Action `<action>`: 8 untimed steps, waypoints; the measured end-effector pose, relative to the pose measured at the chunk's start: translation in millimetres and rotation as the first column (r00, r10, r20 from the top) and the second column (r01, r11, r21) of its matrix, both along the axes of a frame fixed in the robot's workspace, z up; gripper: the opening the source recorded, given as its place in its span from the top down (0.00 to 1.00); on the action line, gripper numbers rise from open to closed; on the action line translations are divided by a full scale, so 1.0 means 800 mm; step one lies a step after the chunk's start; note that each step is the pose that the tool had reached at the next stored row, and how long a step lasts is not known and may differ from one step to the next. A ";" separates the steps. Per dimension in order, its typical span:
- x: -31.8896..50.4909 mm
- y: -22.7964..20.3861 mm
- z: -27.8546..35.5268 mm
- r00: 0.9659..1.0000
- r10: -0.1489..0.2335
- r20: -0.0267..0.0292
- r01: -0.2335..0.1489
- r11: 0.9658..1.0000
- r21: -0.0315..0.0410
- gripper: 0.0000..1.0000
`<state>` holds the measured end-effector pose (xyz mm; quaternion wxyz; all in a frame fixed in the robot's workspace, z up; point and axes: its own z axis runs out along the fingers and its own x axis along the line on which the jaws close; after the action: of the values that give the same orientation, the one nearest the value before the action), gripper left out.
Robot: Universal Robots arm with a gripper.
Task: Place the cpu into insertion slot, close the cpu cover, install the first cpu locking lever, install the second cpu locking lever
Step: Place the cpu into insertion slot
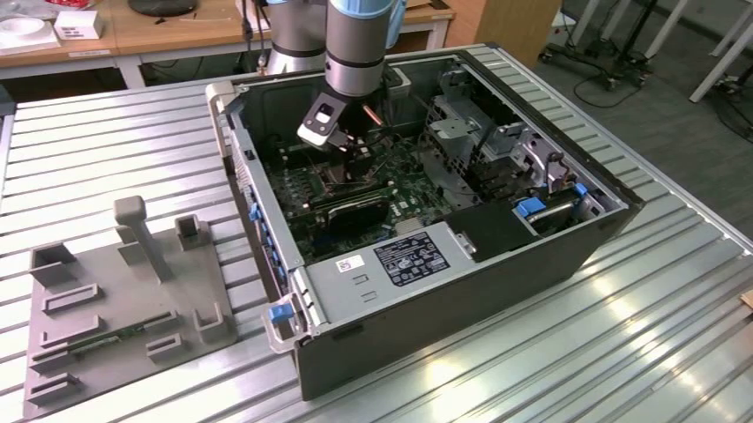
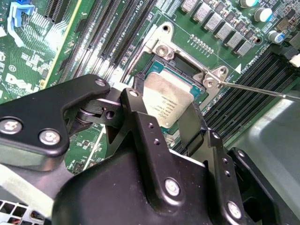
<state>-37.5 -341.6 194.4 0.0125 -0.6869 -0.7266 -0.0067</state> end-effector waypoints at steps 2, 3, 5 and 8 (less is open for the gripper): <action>0.000 0.0000 -0.0001 1.000 0.000 0.000 0.000 1.000 0.000 0.46; 0.000 0.0001 -0.0002 1.000 0.000 0.000 0.000 1.000 0.000 0.46; 0.000 0.0001 -0.0003 1.000 0.000 0.000 0.000 1.000 0.000 0.46; 0.000 0.0001 -0.0003 1.000 0.000 0.000 0.000 1.000 0.000 0.46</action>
<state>-37.4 -341.6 194.1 0.0126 -0.6869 -0.7266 -0.0068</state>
